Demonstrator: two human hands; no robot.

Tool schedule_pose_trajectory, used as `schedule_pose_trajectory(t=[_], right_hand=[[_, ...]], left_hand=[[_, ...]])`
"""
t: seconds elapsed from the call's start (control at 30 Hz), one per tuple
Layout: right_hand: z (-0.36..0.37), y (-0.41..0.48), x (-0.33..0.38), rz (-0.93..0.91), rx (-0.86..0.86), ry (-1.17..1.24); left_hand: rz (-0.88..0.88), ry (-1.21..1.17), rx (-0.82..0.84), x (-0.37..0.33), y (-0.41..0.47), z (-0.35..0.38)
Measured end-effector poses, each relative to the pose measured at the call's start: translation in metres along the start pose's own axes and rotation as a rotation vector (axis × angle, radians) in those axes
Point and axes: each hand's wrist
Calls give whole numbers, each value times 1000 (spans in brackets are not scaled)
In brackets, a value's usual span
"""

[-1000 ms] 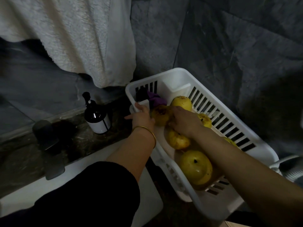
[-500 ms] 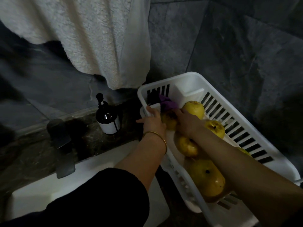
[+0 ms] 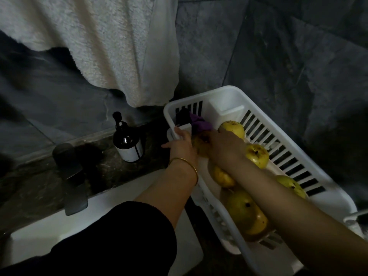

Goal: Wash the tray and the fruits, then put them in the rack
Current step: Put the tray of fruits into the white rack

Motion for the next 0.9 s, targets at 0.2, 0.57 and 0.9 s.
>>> schedule_pose_trajectory(t=[0.2,0.57,0.9], right_hand=[[-7,-45,6,-54,190,-175],[2,-93,31,-163,-95,-39],[28,-112,47,-254,114,-208]], left_hand=[[13,-257,6,2,-3,10],[-14,-563,-90,13,-9,23],[224,-315,-85,7,-65,33]])
Point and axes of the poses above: each hand's wrist, its own y-axis towards the middle knuckle, its own z-axis out of the palm, x = y × z, and after that the axes turned 4 degrees about x, right-handed
